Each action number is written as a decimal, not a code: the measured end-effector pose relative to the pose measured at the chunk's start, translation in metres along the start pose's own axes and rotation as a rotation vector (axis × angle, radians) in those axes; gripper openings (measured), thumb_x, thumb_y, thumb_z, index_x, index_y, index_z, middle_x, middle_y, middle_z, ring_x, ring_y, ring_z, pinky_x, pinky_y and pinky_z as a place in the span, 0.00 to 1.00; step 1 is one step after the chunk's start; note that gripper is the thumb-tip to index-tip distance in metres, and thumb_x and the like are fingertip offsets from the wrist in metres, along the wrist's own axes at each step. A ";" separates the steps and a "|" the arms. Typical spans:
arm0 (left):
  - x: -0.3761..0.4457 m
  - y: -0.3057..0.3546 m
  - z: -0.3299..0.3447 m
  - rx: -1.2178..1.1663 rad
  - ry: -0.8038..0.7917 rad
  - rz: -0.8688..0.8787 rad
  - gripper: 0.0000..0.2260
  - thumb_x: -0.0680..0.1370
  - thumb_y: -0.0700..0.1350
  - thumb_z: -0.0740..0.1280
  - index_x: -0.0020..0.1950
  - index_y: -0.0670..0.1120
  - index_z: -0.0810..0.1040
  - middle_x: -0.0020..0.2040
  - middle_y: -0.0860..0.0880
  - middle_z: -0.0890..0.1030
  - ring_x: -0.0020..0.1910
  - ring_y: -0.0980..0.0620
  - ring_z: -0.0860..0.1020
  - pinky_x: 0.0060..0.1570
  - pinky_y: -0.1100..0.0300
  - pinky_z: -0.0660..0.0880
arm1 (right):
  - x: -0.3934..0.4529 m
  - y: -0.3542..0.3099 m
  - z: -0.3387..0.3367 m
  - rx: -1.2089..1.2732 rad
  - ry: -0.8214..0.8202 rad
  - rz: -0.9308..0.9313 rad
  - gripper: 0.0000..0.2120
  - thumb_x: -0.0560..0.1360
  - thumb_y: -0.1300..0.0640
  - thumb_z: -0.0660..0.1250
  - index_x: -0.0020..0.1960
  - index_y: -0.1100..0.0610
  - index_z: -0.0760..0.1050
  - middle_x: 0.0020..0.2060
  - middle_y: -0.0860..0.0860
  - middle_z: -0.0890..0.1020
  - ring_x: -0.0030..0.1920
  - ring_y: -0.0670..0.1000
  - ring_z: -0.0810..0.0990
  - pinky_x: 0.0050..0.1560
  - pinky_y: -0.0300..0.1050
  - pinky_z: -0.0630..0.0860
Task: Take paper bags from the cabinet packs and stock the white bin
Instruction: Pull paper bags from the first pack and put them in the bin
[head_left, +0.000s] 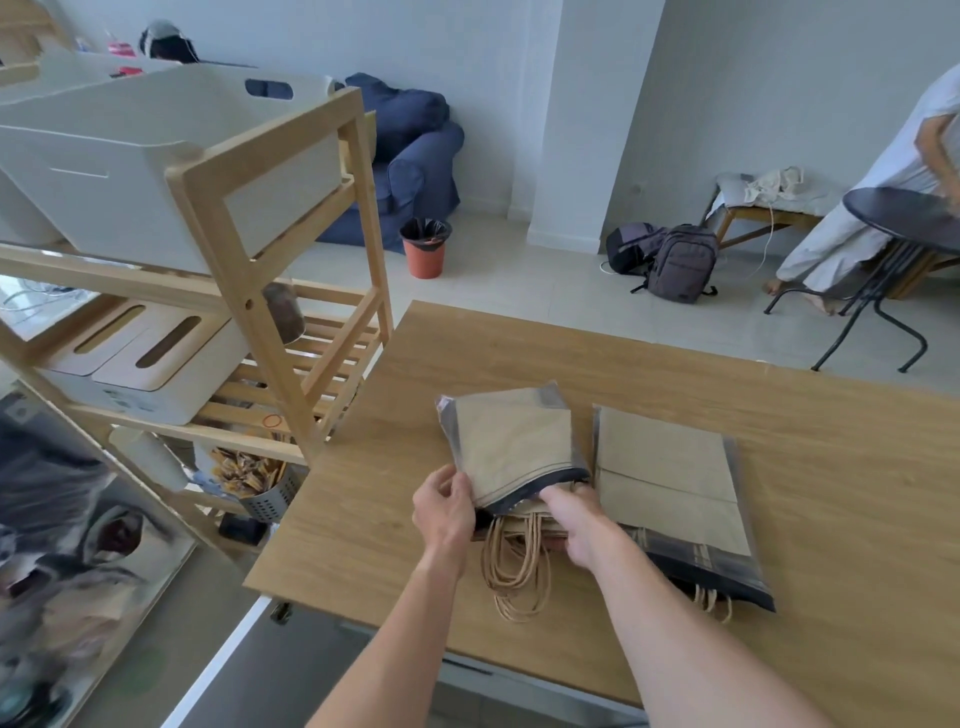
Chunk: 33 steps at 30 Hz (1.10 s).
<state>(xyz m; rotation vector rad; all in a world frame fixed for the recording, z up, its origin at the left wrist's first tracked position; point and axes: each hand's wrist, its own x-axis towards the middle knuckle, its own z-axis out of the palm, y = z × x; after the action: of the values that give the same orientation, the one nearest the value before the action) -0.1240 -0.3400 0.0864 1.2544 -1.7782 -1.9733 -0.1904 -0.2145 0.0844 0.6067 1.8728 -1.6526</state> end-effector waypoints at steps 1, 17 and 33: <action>0.006 0.006 0.003 0.030 -0.009 -0.020 0.20 0.78 0.46 0.69 0.69 0.43 0.74 0.61 0.43 0.80 0.56 0.47 0.79 0.60 0.52 0.76 | 0.008 -0.002 -0.004 -0.012 -0.007 -0.003 0.34 0.72 0.57 0.72 0.74 0.57 0.63 0.68 0.54 0.74 0.64 0.57 0.74 0.68 0.52 0.68; 0.041 0.017 0.076 0.135 0.227 0.013 0.15 0.80 0.52 0.63 0.38 0.47 0.80 0.36 0.49 0.78 0.40 0.48 0.75 0.43 0.59 0.72 | 0.053 -0.027 -0.053 -0.108 -0.278 0.032 0.48 0.60 0.54 0.82 0.72 0.54 0.59 0.64 0.53 0.74 0.56 0.54 0.77 0.61 0.50 0.70; -0.048 -0.040 0.045 0.642 -0.060 0.171 0.19 0.81 0.45 0.57 0.68 0.35 0.64 0.62 0.37 0.73 0.55 0.43 0.71 0.55 0.53 0.67 | -0.031 0.055 -0.050 -0.112 -0.115 -0.132 0.23 0.69 0.59 0.77 0.62 0.56 0.76 0.50 0.50 0.83 0.47 0.45 0.79 0.38 0.35 0.72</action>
<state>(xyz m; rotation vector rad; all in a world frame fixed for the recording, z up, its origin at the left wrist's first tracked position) -0.1106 -0.2666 0.0682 1.1403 -2.5689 -1.3995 -0.1371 -0.1570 0.0687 0.3411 1.9417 -1.6148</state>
